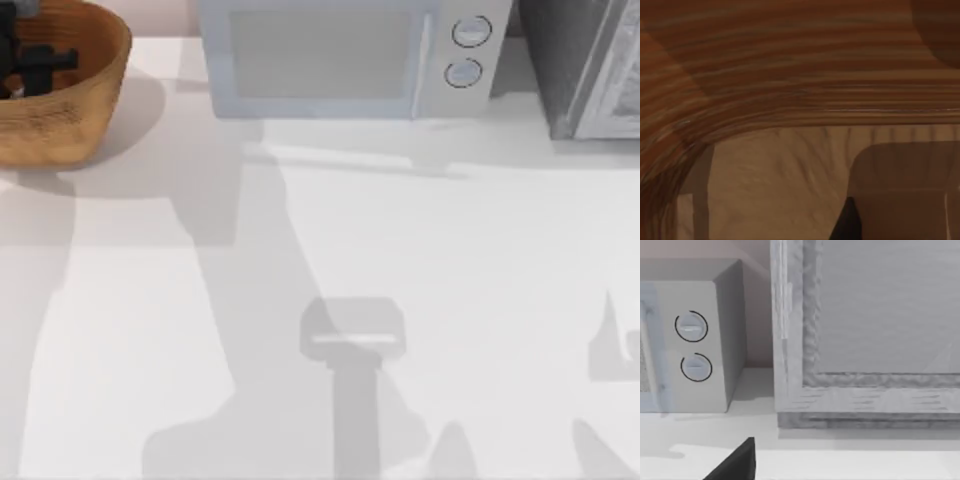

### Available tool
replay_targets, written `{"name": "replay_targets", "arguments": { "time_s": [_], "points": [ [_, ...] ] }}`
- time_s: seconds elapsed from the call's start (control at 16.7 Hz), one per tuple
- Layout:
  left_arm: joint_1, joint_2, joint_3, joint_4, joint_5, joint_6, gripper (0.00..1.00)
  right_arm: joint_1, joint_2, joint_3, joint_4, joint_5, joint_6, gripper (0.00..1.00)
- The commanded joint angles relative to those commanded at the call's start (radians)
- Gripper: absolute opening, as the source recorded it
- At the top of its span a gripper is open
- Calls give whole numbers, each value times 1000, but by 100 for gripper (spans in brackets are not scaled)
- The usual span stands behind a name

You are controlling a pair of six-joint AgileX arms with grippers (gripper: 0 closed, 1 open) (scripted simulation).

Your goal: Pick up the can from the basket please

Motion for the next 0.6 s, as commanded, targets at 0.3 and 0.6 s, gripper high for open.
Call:
{"name": "replay_targets", "arguments": {
  "time_s": [0.3, 0.6],
  "points": [
    [2, -27, 17, 0, 1, 2, 0, 0, 0, 0, 0, 0, 0, 100],
    [6, -90, -37, 35, -7, -7, 0, 0, 0, 0, 0, 0, 0, 100]
  ]
}}
